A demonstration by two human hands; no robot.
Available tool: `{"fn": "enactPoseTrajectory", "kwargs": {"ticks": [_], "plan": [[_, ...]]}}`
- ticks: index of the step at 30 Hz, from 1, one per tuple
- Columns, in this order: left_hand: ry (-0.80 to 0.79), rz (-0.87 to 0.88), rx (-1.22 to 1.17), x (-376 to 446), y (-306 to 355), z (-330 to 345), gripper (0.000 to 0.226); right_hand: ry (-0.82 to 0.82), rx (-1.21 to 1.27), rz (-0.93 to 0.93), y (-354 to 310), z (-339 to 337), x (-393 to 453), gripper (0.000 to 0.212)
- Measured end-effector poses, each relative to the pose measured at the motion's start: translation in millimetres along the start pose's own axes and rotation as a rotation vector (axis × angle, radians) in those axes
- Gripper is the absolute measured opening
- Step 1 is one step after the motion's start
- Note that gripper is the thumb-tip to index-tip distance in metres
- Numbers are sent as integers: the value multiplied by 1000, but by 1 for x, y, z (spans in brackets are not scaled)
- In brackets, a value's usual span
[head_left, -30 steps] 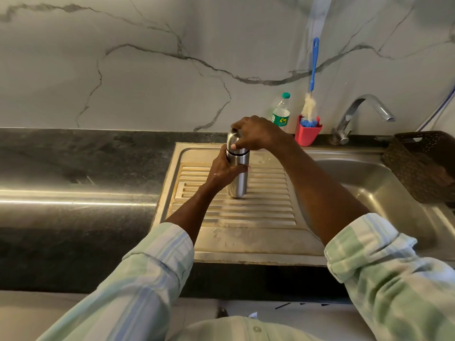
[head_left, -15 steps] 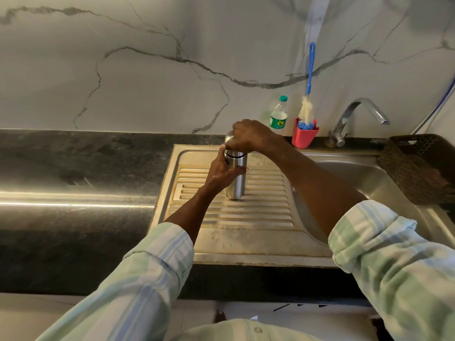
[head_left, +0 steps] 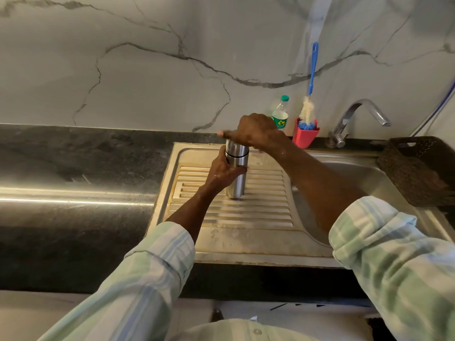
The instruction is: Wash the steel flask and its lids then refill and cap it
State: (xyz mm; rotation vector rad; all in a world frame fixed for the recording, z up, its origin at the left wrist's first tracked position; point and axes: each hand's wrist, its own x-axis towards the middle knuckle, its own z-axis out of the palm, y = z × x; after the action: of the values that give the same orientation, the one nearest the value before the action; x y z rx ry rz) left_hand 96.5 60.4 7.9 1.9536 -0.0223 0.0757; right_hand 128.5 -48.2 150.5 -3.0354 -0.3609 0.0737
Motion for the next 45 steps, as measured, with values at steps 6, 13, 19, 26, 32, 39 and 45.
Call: {"fn": "enactPoseTrajectory", "kwargs": {"ticks": [6,13,19,26,32,39,45], "plan": [[16,15,5,3,-4,1,81,-290,116,-180,9,-8,10,52],[-9,24,6,7,-8,0,89,137,-267,-55,-8,22,1,77],[-66,40,40,21,-12,-6,88,-8,-125,-495,15,22,20,72],[9,3,111,26,-21,3,61,421,-59,-432,9,62,24,39],[42,11,110,27,-29,7,52,522,-47,-132,-11,73,13,37],[25,80,125,26,-25,5,48,538,23,-56,-17,76,7,40],[-37,120,78,25,-24,6,78,296,56,-66,-11,58,-2,69]]}}
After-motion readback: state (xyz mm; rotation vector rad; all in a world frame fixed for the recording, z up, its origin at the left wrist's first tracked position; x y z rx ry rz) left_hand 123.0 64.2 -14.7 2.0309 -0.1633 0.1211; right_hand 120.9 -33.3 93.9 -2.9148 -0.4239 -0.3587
